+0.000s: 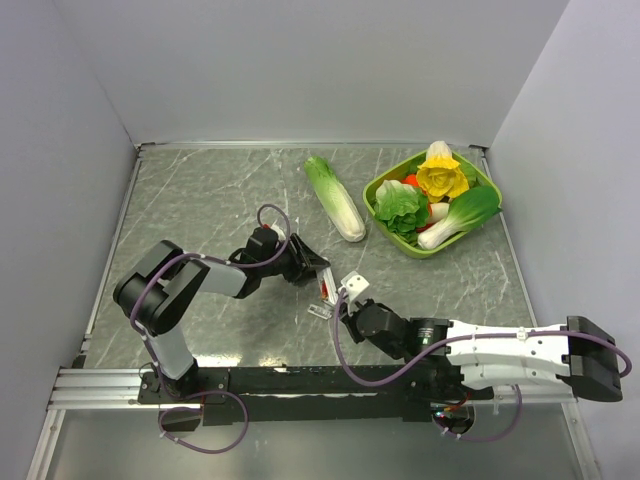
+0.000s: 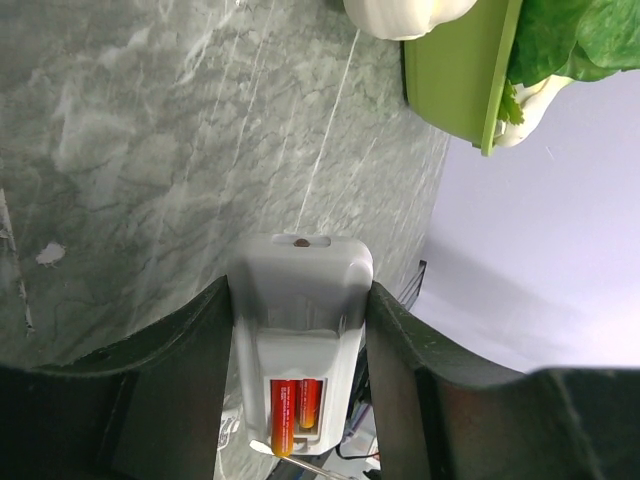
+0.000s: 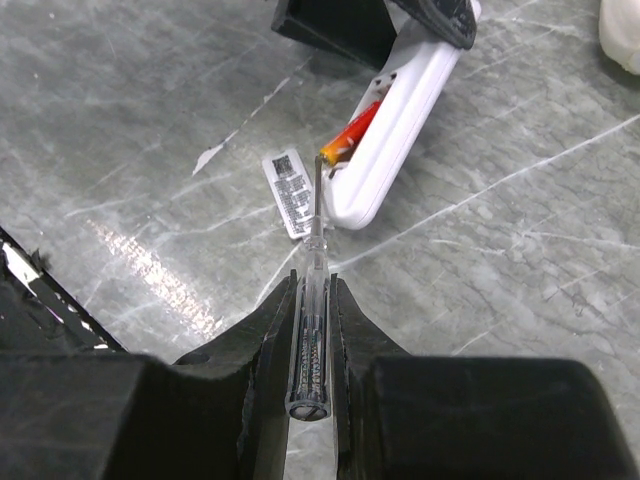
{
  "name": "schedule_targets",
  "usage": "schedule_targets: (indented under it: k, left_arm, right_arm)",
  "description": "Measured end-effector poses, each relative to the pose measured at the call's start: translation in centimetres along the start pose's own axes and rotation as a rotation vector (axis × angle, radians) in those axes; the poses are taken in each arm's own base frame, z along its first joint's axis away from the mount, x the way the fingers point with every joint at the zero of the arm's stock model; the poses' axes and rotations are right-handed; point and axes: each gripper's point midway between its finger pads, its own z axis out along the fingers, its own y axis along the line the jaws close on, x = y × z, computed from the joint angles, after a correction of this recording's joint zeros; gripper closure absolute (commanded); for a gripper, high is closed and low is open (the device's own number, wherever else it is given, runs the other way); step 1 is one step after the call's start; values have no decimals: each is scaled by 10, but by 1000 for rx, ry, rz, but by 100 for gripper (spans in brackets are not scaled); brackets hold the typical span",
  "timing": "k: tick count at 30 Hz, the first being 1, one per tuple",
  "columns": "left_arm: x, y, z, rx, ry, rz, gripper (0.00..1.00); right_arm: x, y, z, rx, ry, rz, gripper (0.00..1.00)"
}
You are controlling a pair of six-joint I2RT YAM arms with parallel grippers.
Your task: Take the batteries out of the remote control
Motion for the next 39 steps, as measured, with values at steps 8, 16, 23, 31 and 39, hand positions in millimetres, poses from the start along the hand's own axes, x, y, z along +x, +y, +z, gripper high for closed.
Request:
schedule_targets:
  k: [8,16,23,31,39]
  left_arm:
    - [-3,4,1,-15,-28,0,99]
    - [-2,10,1,-37,-41,-1,99]
    - [-3,11,2,-44,-49,-2,99]
    - [-1,14,2,-57,-50,1,99]
    - [1,21,3,-87,-52,0,99]
  right_arm:
    - [1,0,-1,-6,6,-11,100]
    - [-17,3,-5,-5,-18,-15,100]
    - [-13,-2,-3,30,19,-52,100]
    - [-9,-4,3,80,73,-113,100]
    - [-4,-1,8,122,119,-179,100]
